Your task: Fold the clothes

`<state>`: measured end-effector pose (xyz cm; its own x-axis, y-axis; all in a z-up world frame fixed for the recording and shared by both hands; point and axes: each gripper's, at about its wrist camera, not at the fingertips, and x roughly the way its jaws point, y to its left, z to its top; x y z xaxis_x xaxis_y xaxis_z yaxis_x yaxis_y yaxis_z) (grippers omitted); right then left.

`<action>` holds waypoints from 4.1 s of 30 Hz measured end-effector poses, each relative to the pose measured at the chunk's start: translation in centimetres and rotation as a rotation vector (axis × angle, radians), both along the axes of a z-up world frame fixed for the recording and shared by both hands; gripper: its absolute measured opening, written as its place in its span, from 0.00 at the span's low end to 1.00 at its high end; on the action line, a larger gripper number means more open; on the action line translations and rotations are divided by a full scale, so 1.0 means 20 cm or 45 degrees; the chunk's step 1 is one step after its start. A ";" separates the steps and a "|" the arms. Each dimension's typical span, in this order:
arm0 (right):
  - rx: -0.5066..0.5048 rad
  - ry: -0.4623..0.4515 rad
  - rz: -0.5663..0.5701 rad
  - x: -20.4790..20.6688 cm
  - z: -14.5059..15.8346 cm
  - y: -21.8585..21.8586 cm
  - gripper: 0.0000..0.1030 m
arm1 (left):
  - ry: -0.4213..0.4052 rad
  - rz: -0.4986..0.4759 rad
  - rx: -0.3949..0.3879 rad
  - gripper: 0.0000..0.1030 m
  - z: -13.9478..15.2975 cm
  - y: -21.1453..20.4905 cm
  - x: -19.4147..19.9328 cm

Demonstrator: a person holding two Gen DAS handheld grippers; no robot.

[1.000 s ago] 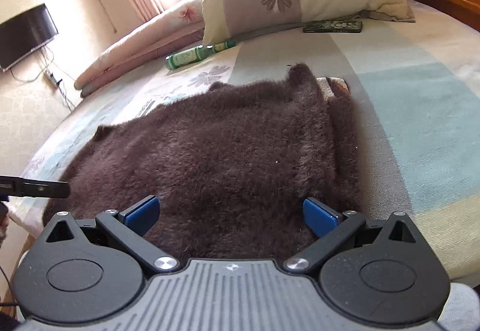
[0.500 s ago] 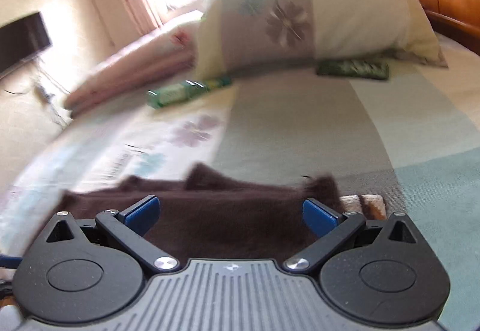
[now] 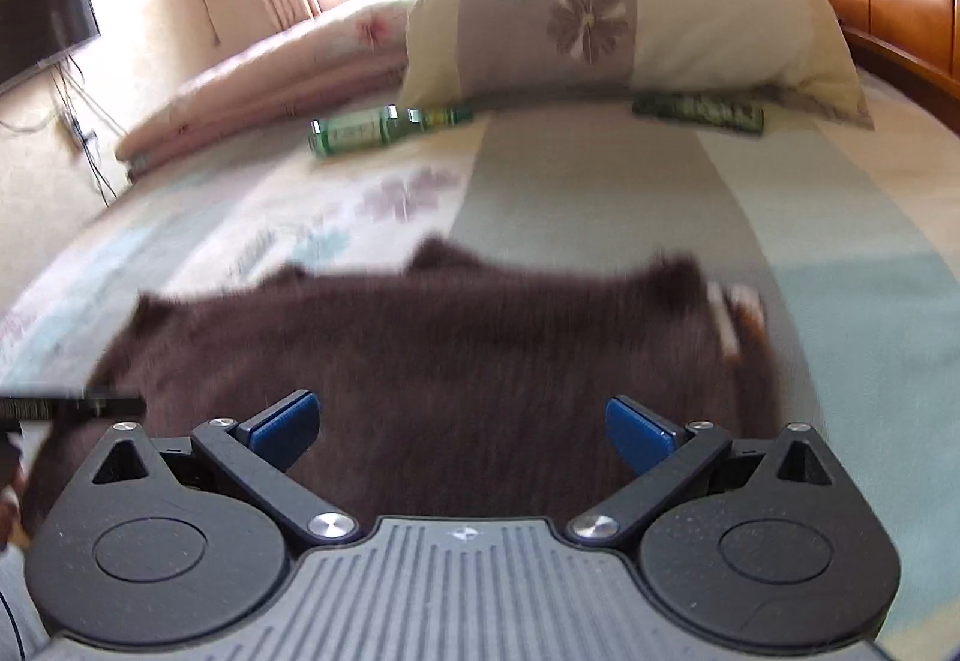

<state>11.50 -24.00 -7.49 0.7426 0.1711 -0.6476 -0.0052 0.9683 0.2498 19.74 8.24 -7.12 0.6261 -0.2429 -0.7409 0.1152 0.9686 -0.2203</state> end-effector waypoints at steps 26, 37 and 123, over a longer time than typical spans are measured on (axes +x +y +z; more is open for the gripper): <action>-0.050 0.135 0.357 0.94 -0.14 0.34 1.00 | -0.070 -0.128 -0.093 0.92 0.16 0.06 0.03; -0.024 0.180 0.337 0.91 -0.13 0.37 1.00 | -0.079 -0.130 -0.126 0.92 0.19 0.11 -0.01; -0.002 0.025 0.336 -0.26 0.23 0.64 1.00 | 0.275 -0.203 -0.371 0.96 0.12 0.64 0.13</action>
